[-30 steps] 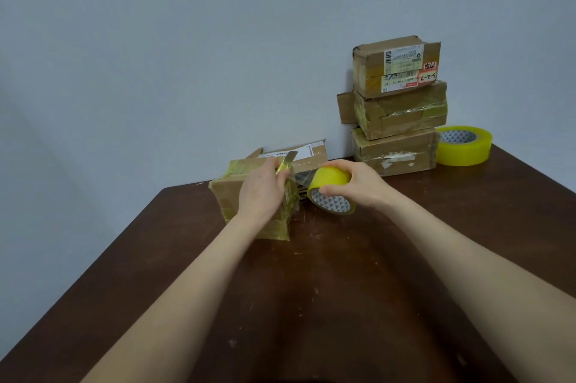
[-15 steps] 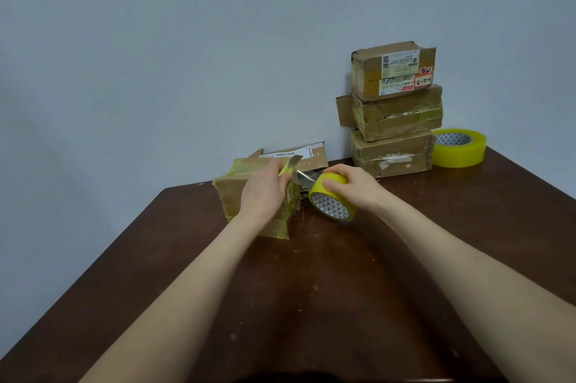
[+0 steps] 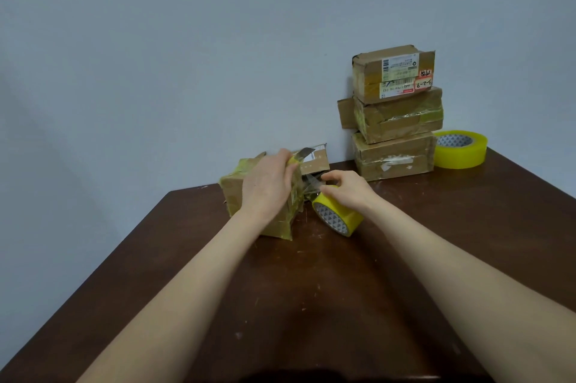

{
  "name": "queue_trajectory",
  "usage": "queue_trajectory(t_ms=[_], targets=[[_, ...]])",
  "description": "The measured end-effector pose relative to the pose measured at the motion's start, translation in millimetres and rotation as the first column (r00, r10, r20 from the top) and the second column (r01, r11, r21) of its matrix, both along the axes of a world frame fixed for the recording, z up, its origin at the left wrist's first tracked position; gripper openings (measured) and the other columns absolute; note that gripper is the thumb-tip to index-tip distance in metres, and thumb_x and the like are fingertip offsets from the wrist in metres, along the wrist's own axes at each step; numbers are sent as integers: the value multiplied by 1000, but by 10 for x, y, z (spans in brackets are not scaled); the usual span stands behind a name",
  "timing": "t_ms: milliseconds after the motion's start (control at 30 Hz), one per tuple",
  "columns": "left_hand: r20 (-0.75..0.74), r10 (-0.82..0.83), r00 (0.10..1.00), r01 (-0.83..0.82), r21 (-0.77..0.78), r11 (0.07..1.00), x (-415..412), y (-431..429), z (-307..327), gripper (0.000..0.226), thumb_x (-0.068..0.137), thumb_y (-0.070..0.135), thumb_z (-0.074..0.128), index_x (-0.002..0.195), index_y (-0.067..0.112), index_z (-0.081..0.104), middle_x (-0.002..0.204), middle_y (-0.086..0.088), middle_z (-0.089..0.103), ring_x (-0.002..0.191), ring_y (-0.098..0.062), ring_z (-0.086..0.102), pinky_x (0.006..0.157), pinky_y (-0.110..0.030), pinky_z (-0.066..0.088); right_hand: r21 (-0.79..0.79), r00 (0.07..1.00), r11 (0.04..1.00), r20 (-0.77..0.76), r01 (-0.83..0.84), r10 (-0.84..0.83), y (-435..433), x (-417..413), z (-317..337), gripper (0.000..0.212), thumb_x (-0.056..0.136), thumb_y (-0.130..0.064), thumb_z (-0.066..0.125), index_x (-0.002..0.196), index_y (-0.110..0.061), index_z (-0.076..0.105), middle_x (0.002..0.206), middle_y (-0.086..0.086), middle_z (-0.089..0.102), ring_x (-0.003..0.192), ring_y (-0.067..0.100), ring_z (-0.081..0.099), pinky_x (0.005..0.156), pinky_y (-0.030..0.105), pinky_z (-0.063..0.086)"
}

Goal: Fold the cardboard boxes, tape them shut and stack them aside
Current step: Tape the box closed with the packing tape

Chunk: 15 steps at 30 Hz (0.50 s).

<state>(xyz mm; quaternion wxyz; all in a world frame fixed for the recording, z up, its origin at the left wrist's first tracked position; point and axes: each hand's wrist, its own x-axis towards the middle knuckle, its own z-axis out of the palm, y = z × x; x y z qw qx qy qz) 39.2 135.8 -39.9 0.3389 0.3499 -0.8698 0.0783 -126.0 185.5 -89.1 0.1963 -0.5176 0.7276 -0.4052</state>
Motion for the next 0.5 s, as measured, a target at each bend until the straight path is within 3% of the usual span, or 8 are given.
queue_trajectory(t_ms=[167, 367, 500], targets=[[125, 6, 992, -3, -23, 1000, -41, 25, -61, 24, 101, 32, 38, 103, 13, 52, 79, 5, 49, 76, -24, 56, 60, -38, 45, 62, 999, 998, 42, -9, 6, -66, 16, 17, 44, 91, -23, 49, 135, -21, 54, 140, 0, 52, 129, 20, 47, 106, 34, 38], [50, 44, 998, -48, 82, 995, -5, -101, -93, 22, 99, 29, 44, 94, 11, 55, 79, 0, 52, 78, -25, 55, 60, -30, 32, 58, 999, 997, 8, 53, -53, -94, 34, -7, 30, 90, -37, 57, 115, -24, 67, 125, 0, 62, 113, 21, 56, 88, 31, 44], [-2, 38, 999, -37, 135, 990, 6, -107, -119, 23, 99, 29, 45, 100, 10, 59, 80, 4, 51, 76, -19, 50, 62, -29, 34, 57, 999, 997, 6, 49, -49, -123, 72, 1, 29, 90, -28, 55, 116, -28, 66, 123, -1, 63, 109, 19, 57, 85, 31, 47]])
